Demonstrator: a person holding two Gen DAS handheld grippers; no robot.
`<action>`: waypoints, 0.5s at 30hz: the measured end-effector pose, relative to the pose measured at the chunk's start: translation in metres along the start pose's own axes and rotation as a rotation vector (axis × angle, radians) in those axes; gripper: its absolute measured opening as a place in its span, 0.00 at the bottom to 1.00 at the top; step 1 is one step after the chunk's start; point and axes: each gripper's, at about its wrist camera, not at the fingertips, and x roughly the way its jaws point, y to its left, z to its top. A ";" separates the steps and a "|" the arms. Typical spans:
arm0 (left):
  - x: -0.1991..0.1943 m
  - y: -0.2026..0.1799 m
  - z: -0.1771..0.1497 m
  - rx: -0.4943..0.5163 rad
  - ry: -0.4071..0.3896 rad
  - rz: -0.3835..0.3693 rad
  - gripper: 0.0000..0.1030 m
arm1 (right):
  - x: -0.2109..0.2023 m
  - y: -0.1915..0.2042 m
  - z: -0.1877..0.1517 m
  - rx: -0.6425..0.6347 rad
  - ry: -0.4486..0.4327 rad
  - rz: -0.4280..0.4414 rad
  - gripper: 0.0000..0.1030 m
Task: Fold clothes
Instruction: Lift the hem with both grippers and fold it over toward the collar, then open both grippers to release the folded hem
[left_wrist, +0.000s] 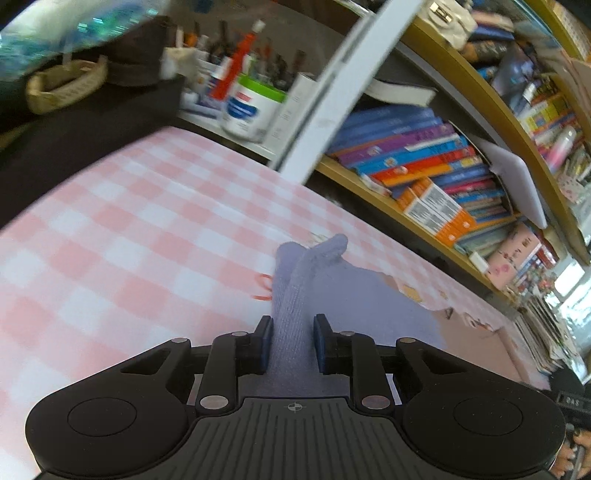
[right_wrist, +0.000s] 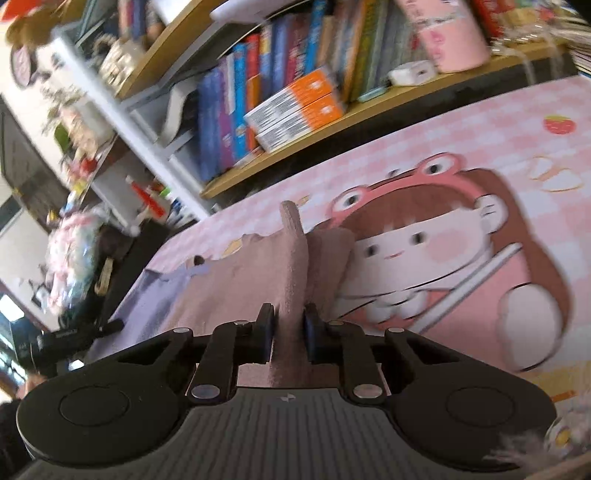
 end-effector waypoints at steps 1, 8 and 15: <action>-0.004 0.005 0.002 -0.003 -0.006 0.009 0.21 | 0.003 0.007 -0.003 -0.024 0.005 0.001 0.16; -0.033 0.018 0.007 0.001 -0.059 0.098 0.29 | 0.013 0.043 -0.016 -0.238 -0.002 -0.051 0.25; -0.088 -0.015 -0.016 0.140 -0.113 0.218 0.34 | -0.001 0.048 -0.014 -0.344 -0.102 -0.098 0.33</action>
